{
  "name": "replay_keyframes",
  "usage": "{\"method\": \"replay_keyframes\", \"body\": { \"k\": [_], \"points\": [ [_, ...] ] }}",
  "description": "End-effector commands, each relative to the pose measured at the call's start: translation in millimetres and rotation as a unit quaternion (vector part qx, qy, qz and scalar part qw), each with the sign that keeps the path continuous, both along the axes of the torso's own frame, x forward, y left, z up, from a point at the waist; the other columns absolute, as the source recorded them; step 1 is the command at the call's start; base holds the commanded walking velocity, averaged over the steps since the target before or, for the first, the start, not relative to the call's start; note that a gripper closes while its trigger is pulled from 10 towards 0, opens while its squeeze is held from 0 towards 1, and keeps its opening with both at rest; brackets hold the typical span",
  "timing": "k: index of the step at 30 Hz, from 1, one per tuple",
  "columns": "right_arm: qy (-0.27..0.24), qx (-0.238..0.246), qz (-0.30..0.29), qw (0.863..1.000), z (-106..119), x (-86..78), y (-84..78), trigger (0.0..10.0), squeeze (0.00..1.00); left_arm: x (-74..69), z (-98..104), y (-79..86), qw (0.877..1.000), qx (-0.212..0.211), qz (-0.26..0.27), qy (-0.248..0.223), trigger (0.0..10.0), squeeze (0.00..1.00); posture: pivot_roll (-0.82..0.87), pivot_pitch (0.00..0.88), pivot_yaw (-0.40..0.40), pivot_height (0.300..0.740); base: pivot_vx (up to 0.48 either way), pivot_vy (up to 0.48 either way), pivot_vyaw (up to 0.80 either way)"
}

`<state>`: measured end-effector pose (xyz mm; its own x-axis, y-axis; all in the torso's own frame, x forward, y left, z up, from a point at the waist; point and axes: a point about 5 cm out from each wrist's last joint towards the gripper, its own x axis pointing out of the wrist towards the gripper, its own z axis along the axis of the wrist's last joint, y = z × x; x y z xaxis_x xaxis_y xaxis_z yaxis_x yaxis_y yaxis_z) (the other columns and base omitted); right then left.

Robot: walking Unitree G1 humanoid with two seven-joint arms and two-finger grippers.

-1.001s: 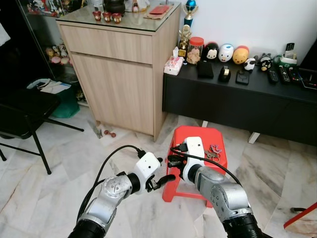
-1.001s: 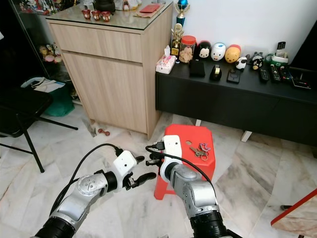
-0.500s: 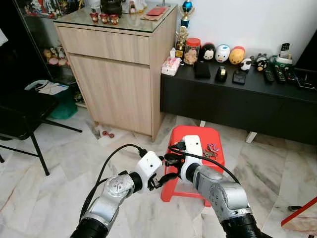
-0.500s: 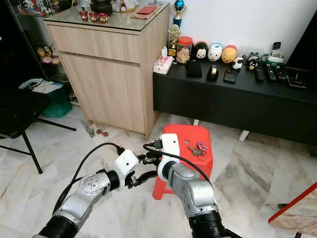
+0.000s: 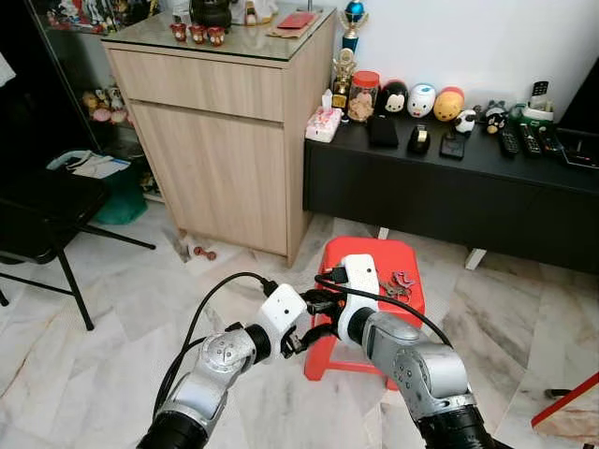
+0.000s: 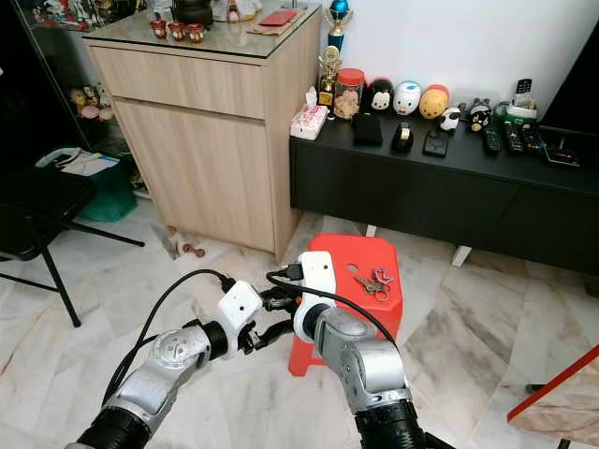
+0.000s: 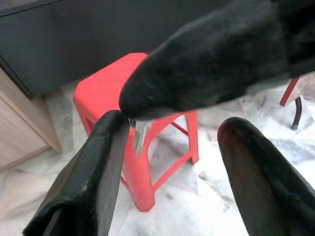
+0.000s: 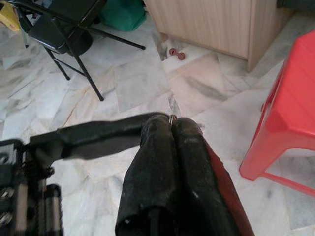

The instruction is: Hang keys on a hook

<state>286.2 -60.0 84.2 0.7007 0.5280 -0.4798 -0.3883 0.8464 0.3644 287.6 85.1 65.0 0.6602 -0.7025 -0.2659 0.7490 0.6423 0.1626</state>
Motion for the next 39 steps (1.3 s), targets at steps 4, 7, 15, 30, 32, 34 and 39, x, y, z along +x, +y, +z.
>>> {"method": "replay_keyframes", "body": {
  "k": [4,7,15,30,32,34,39],
  "points": [
    [-0.009,0.013,0.016,1.0,7,-2.8,4.8,10.0,0.0,3.9,3,0.5,1.0,-0.01,0.006,0.001,10.0,0.0,-0.04,0.0,-0.044,0.74,0.0,0.0,0.0],
    [-0.009,0.017,0.032,0.999,8,-5.3,8.4,10.0,0.0,5.3,4,1.4,1.0,-0.017,0.016,0.002,10.0,0.0,-0.04,0.0,-0.045,0.74,0.0,0.0,0.0],
    [-0.011,0.013,0.03,0.999,7,-4.8,6.8,10.0,0.0,6.9,4,3.8,0.999,-0.022,0.026,0.003,10.0,0.0,-0.04,0.0,-0.044,0.74,0.0,0.0,0.0],
    [-0.03,-0.016,0.012,0.999,8,5.2,-4.5,10.0,0.0,-1.0,4,13.4,1.0,-0.005,0.007,0.006,10.0,0.0,-0.03,0.0,-0.045,0.74,0.0,0.0,0.0],
    [-0.029,-0.015,0.021,0.999,7,3.7,-2.5,10.0,0.0,-0.8,4,12.8,1.0,-0.006,0.006,0.006,10.0,0.0,-0.03,0.0,-0.044,0.74,0.0,0.0,0.0],
    [-0.025,-0.014,0.028,0.999,6,1.9,-0.7,10.0,0.0,-0.5,5,11.9,1.0,-0.008,0.005,0.006,10.0,0.0,-0.03,0.0,-0.044,0.74,0.0,0.0,0.0],
    [-0.018,-0.014,0.038,0.999,4,-1.4,0.2,10.0,0.0,2.1,8,13.8,0.999,-0.022,0.023,-0.001,10.0,0.0,-0.03,0.0,-0.047,0.74,0.0,0.0,0.0]
  ]
}}
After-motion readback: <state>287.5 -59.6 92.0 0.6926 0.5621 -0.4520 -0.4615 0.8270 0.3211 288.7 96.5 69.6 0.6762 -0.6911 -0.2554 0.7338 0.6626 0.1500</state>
